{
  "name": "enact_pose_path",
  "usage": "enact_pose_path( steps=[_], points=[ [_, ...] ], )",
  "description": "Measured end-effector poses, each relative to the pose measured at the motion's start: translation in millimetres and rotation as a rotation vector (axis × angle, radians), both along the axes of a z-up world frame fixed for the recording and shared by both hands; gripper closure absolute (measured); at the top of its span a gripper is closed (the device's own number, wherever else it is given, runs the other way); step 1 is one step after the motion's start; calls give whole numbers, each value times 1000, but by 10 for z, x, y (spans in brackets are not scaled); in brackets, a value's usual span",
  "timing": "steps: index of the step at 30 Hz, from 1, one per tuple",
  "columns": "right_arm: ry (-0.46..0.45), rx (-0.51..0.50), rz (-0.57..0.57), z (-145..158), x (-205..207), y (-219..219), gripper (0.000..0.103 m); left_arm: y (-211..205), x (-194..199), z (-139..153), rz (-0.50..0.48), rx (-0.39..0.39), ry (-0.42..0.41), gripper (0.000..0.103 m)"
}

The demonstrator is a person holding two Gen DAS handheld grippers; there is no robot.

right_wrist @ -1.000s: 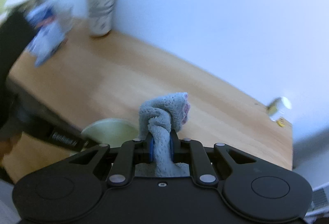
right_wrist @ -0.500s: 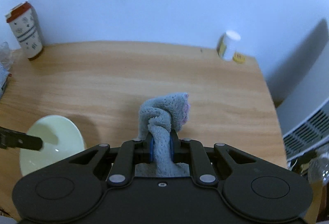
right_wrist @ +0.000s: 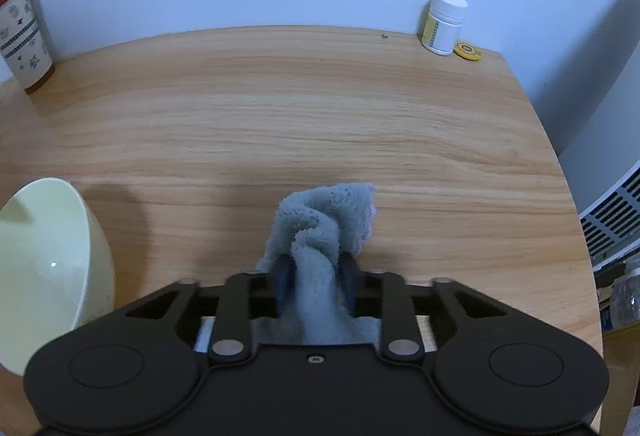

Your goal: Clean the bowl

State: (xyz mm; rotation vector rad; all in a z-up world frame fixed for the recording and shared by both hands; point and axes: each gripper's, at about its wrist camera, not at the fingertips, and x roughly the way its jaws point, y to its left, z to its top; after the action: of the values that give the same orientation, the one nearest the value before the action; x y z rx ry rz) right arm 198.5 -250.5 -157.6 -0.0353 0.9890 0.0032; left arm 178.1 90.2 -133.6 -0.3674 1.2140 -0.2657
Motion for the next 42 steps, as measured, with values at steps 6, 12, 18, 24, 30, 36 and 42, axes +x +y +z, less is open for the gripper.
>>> enact_pose_path(
  steps=[6, 12, 18, 24, 30, 36, 42],
  points=[
    [-3, 12, -26, -7, -38, -26, 30, -5, -93, 43, 42, 31, -4, 1],
    [-10, 64, -15, 68, -166, -104, 4, -140, -271, 42, 38, 41, 13, 0],
    [-42, 110, 6, 369, -535, -187, 0, -346, -562, 204, 56, 91, -14, 0],
    [-66, 109, 79, 758, -985, -129, 0, -559, -921, 491, 57, 166, -71, 0],
    [-73, 117, 105, 1228, -1620, -90, 0, -814, -1381, 912, 51, 222, -153, 0],
    [-87, 53, 105, 1474, -2029, -72, 0, -1092, -1748, 1272, 49, 286, -190, 0],
    [-106, 53, 115, 1710, -2369, -115, 0, -1236, -2082, 1573, 55, 331, -226, 0]
  ],
)
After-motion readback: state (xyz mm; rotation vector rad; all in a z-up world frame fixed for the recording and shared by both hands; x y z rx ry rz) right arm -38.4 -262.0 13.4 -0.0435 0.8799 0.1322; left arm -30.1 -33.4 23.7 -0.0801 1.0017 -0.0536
